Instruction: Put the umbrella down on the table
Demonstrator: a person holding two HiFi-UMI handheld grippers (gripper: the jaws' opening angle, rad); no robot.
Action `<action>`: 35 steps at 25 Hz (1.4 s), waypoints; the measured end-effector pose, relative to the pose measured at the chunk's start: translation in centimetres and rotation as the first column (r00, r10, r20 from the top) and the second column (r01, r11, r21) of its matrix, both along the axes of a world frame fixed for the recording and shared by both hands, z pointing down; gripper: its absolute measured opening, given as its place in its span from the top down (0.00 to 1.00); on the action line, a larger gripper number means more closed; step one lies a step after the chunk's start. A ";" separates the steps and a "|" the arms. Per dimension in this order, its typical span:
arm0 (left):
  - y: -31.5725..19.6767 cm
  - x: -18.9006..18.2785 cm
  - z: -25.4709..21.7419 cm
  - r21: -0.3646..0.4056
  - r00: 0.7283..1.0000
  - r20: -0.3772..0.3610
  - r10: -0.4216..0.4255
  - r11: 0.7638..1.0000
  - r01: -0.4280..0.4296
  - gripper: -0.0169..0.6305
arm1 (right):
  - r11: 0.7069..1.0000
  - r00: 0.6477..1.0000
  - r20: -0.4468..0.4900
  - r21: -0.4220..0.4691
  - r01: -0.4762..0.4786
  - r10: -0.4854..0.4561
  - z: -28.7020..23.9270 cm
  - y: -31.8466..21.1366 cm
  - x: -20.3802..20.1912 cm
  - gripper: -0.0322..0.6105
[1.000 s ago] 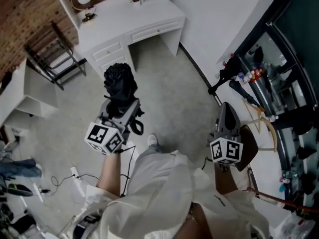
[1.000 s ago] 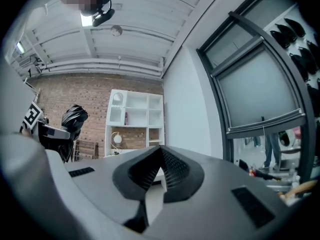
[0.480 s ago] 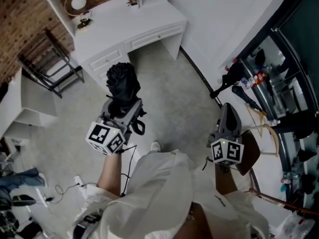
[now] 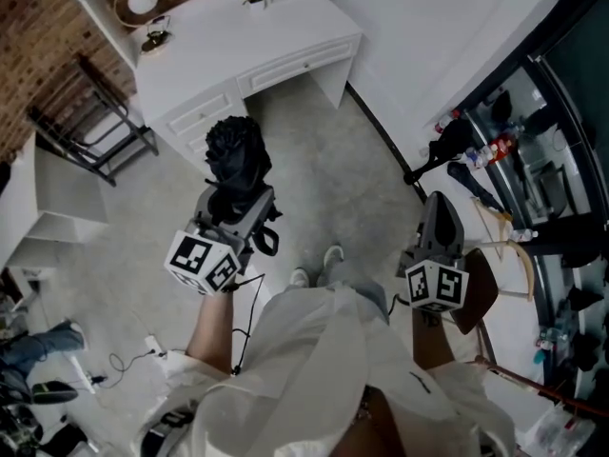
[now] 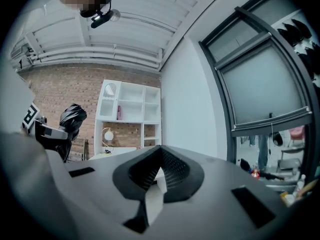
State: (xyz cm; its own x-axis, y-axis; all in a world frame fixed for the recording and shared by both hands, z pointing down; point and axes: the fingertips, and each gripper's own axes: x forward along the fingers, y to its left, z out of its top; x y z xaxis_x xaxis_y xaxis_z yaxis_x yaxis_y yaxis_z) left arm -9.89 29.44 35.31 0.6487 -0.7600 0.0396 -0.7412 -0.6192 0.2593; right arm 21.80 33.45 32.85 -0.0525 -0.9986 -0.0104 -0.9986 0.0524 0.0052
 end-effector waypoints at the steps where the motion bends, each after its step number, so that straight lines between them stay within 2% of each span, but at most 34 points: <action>1: -0.8 0.5 0.6 -0.011 1.000 0.000 0.002 1.000 -0.002 0.55 | 1.000 1.000 0.002 -0.004 -0.001 0.001 0.5 -0.8 0.4 0.92; 4: -3.0 1.9 1.9 -0.033 1.000 0.000 0.007 0.999 -0.007 0.55 | 1.000 1.000 0.013 -0.018 0.003 -0.002 1.8 -3.3 1.5 0.92; 9: -6.5 2.7 1.2 -0.025 1.000 0.010 0.001 1.000 -0.001 0.55 | 0.999 0.999 0.032 -0.010 0.031 -0.031 1.7 -7.8 1.8 0.92; 14: -14.4 4.6 0.8 -0.030 0.999 0.006 -0.033 0.999 0.034 0.55 | 0.997 0.997 -0.002 -0.026 0.072 -0.072 1.3 -16.4 3.4 0.92; 21: -23.0 8.0 0.6 -0.032 0.999 0.005 -0.054 0.998 0.054 0.55 | 0.993 0.994 0.015 -0.033 0.112 -0.111 1.3 -25.7 6.1 0.92; 31: -31.2 11.0 -0.6 -0.010 0.995 0.028 -0.096 0.995 0.097 0.55 | 0.986 0.986 0.032 -0.032 0.164 -0.163 1.3 -34.7 8.9 0.92; 35: -33.8 11.5 -0.2 -0.031 0.995 0.026 -0.097 0.995 0.097 0.55 | 0.987 0.987 0.029 -0.040 0.157 -0.156 1.2 -37.6 9.7 0.92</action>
